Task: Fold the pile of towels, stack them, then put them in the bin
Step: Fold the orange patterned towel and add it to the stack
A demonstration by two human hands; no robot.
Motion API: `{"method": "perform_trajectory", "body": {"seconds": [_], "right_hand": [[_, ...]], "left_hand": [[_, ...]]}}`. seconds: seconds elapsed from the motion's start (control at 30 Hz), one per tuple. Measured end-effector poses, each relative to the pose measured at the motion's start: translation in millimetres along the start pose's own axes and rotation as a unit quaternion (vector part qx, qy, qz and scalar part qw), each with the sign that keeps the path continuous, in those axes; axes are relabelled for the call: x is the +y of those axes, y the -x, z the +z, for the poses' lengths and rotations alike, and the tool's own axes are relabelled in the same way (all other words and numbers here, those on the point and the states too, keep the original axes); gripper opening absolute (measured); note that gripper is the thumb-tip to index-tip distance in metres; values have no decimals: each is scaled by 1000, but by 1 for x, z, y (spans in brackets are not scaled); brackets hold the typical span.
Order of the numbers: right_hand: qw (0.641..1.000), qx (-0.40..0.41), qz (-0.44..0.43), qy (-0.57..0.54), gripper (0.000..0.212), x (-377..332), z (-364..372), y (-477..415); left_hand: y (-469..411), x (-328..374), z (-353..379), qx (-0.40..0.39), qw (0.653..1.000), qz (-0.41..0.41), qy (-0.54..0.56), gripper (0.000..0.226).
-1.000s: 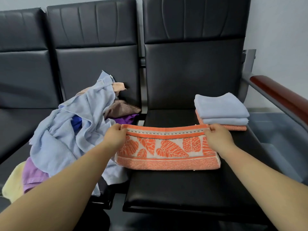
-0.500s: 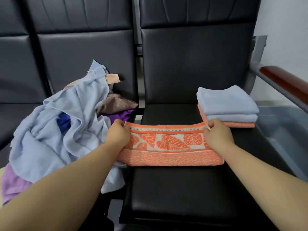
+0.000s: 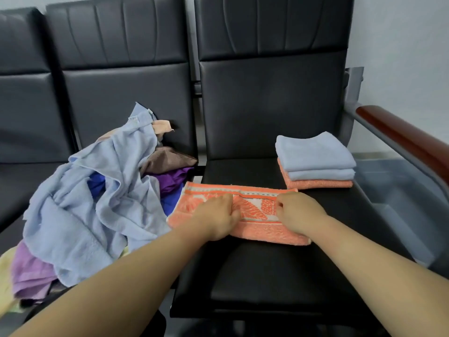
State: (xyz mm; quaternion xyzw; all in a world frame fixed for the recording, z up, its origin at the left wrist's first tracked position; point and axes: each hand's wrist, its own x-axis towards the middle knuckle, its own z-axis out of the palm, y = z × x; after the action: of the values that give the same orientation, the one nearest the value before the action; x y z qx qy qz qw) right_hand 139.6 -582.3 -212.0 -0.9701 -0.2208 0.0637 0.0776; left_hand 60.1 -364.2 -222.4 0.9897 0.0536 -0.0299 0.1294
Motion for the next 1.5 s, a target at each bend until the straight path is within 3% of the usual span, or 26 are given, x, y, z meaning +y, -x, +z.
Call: {"method": "perform_trajectory", "body": {"seconds": [0.17, 0.33, 0.4, 0.53, 0.67, 0.73, 0.83, 0.9, 0.97, 1.1, 1.17, 1.23, 1.27, 1.4, 1.5], "right_hand": [[995, -83, -24, -42, 40, -1, -6, 26], [982, -128, -79, -116, 33, 3, -3, 41], [980, -114, -87, -135, 19, 5, -2, 47], [985, -64, -85, -137, 17, 6, 5, 49], [980, -44, -72, -181, 14, 8, 8, 50], [979, -62, -72, -182, 16, 10, 7, 52], [972, -113, -71, -191, 16, 7, -2, 57], [967, -141, -78, -197, 24, 5, -7, 60], [967, -152, -84, -184, 35, 5, -9, 65], [990, -50, -75, -112, 20, 7, -1, 65], [986, -15, -31, -160, 15, 10, -5, 63], [965, -29, 3, -260, 3, 14, -14, 61], [947, -50, 17, -318, 10, 15, -19, 60], [813, -132, 83, -561, 29, 9, -24, 57], [774, -125, 102, -612, 37, 2, -20, 52]], "left_hand": [[-10, 10, 9, -71, 991, 26, -108, 52], [-7, 8, 14, -31, 995, -30, -95, 49], [-1, 7, 15, -6, 1000, -28, 11, 43], [19, 15, 16, -22, 981, 3, 195, 30], [40, 19, 10, -175, 889, 3, 424, 37], [46, 12, 7, -213, 900, 49, 377, 47], [52, 8, 5, -123, 954, 57, 269, 31], [54, 11, 4, -45, 965, 32, 257, 9], [55, 14, 2, -2, 959, 8, 284, 8], [53, 12, -7, 45, 943, -24, 329, 9], [52, 7, -14, 56, 948, -43, 310, 6], [52, 5, -22, 66, 949, -74, 301, 3], [52, 4, -25, 68, 936, -96, 332, 5], [57, 3, -33, -29, 822, -215, 527, 23], [54, -5, -31, -9, 799, -259, 542, 22]]}}
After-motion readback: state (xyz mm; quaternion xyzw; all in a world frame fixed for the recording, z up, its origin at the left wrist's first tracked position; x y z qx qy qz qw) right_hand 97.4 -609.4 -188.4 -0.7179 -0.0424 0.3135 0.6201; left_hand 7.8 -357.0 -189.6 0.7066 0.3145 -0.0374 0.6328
